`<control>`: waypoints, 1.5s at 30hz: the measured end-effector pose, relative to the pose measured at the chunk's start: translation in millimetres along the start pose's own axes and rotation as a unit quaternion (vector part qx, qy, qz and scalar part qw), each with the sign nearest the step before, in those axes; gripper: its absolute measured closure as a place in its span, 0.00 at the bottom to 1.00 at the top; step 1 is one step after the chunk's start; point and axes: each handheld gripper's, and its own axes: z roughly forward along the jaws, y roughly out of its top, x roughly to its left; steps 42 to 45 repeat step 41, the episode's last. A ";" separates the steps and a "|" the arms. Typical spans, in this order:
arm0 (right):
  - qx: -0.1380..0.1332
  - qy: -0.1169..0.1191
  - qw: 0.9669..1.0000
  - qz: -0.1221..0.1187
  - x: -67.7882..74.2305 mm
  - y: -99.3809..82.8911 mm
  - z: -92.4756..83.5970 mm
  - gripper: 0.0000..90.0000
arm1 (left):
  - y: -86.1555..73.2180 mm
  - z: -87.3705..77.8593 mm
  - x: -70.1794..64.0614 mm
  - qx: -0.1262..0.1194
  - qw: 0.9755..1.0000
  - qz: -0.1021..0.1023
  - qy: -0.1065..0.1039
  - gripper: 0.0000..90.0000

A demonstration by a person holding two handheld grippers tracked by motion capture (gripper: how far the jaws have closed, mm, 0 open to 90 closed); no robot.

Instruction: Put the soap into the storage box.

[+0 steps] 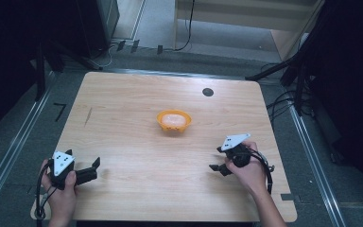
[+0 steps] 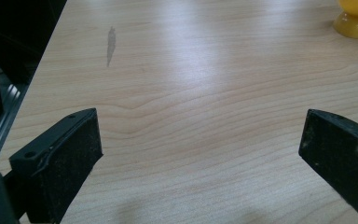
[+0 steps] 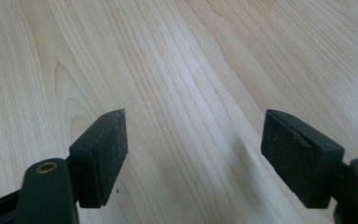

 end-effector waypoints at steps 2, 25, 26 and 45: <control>-0.006 -0.005 1.000 0.005 0.1 -7.1 -1.8 0.22 | 0.0 0.0 -0.1 0.000 1.000 0.000 0.000 0.00; -0.120 -0.071 0.981 0.133 7.5 -91.4 -34.7 0.05 | 0.1 0.5 0.4 0.001 1.000 -0.003 -0.001 0.00; -0.125 -0.074 0.980 0.138 7.6 -95.1 -36.8 0.05 | 0.1 0.6 0.5 0.001 1.000 -0.003 -0.001 0.00; -0.132 -0.130 0.973 0.136 17.2 -110.2 -45.8 0.00 | 1.0 2.5 0.4 0.012 1.000 0.000 -0.007 0.00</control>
